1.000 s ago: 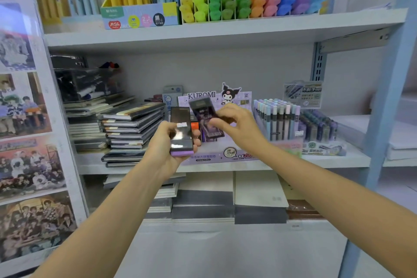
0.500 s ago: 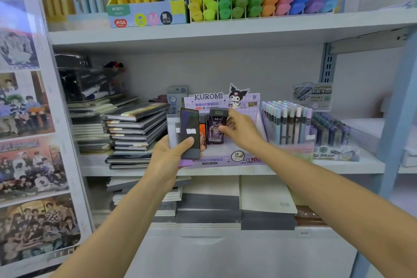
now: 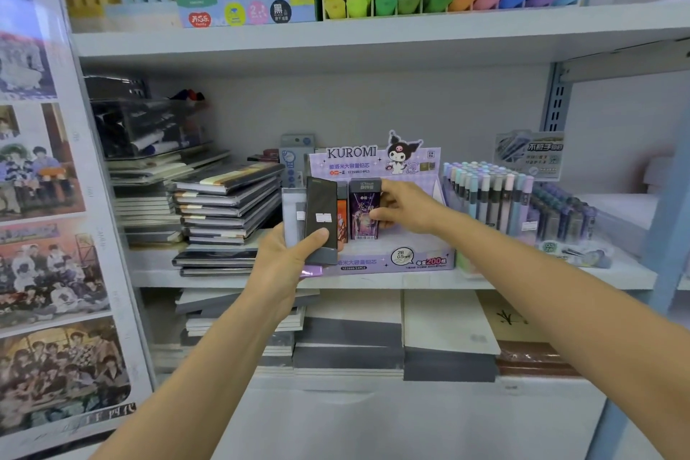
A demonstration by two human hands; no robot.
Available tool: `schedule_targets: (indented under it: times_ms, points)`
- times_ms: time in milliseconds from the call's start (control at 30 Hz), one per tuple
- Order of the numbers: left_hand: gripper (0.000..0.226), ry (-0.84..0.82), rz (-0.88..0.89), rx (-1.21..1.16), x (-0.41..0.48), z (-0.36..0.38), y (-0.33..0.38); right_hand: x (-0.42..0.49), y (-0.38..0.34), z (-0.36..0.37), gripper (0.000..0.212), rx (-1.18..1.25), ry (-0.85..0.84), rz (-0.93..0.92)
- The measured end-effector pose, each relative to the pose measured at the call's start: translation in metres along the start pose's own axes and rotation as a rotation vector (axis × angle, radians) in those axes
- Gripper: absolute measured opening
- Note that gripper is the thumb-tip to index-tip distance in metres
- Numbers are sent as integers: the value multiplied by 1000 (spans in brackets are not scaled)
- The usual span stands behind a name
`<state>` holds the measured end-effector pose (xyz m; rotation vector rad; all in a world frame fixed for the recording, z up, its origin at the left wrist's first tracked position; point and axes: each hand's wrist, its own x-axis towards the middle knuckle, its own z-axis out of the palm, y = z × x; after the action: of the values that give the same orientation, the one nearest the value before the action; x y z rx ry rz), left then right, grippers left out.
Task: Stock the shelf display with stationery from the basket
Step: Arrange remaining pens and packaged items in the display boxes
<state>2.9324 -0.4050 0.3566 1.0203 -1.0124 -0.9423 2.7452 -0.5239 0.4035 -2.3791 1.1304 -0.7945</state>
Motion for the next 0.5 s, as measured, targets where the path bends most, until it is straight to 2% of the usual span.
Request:
schedule_targets:
  times_ms: [100, 233, 367, 433, 500]
  points:
    - [25, -4, 12, 11, 0, -1, -1, 3, -2, 2, 31, -78, -36, 20]
    - [27, -3, -10, 17, 0, 1, -2, 1, 2, 13, 29, -117, 50, 51]
    - [30, -22, -18, 37, -2, 2, -1, -6, 5, 16, 53, -207, 216, 14]
    - [31, -23, -18, 33, -4, 2, 1, -12, -1, 11, 52, -135, 361, -66]
    - [32, -26, -26, 16, -5, 3, 5, -21, -10, 2, 47, -2, 418, -287]
